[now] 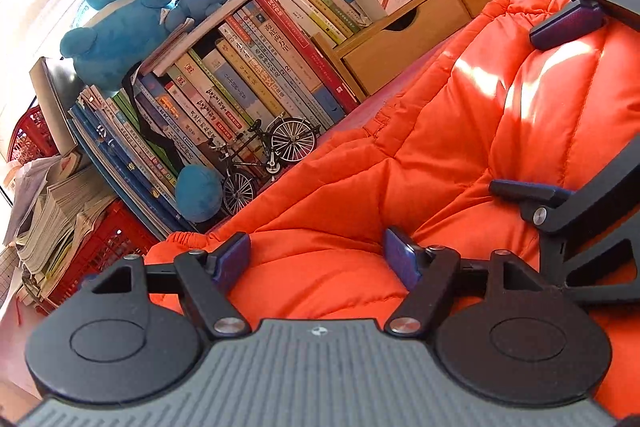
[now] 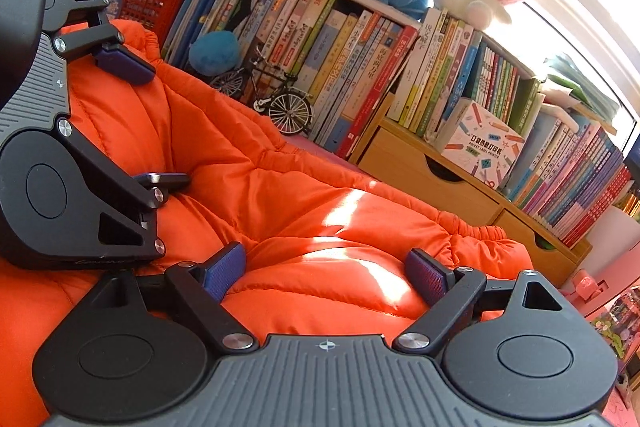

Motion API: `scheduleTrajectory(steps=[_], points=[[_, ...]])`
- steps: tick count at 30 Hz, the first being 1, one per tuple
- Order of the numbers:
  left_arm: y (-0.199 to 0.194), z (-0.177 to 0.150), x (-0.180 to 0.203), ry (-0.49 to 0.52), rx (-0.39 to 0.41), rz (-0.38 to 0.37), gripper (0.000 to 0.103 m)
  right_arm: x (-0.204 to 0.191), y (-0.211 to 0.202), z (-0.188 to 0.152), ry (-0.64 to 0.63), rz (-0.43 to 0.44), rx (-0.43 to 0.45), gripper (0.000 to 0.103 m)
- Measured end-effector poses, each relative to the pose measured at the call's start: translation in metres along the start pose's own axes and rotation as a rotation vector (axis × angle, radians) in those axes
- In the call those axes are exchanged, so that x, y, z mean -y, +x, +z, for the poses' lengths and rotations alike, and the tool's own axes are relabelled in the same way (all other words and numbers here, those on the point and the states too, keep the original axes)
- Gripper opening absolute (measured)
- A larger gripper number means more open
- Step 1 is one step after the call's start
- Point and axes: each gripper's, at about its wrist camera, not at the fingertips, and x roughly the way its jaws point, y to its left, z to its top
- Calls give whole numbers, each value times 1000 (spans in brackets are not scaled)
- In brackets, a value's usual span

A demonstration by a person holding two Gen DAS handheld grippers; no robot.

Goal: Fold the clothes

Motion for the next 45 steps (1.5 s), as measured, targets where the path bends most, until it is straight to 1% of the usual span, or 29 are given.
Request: scheduleTrajectory(steps=[3,5,8,13,18,24,28,29,30,32,33,36,41,42,43,44,45], points=[[1,-3,-2,16,8,-17,75,7,0,-3,-25,41,9,88],[2,-4,-4,27,13,-28,75,9,-1,-4,-49,52,16,88],[2,-8,-6,46,26,-43,76,12,-3,-8,-85,46,22,88],[3,-14,-15,79,43,-47,76,25,-5,-14,-111,49,19,88],[3,-25,-27,98,46,-20,76,43,-10,-29,-143,4,16,88],[4,-44,-47,126,27,27,76,72,-12,-46,-154,-37,-22,91],[11,-60,-71,114,-47,47,77,92,-13,-56,-146,-53,-55,96],[11,-62,-72,110,-49,48,77,96,-13,-57,-151,-62,-59,96],[11,-63,-72,106,-50,49,77,99,-12,-59,-160,-97,-76,97],[11,-65,-73,98,-51,52,77,120,-8,-64,-102,-116,-145,101],[11,-66,-74,94,-52,53,77,127,-7,-68,-106,-136,-173,101],[11,-69,-75,82,-54,56,77,143,-8,-80,-132,-181,-212,101],[10,-74,-74,47,-39,71,73,173,3,-94,-28,-321,-382,101],[10,-74,-74,41,-37,73,71,172,3,-94,-67,-340,-401,97],[9,-75,-73,30,-33,76,71,170,1,-93,-110,-354,-403,90],[9,-76,-73,18,-30,80,71,168,-4,-91,-143,-371,-383,89],[8,-76,-73,7,-26,83,71,167,-11,-86,-150,-379,-343,89]])
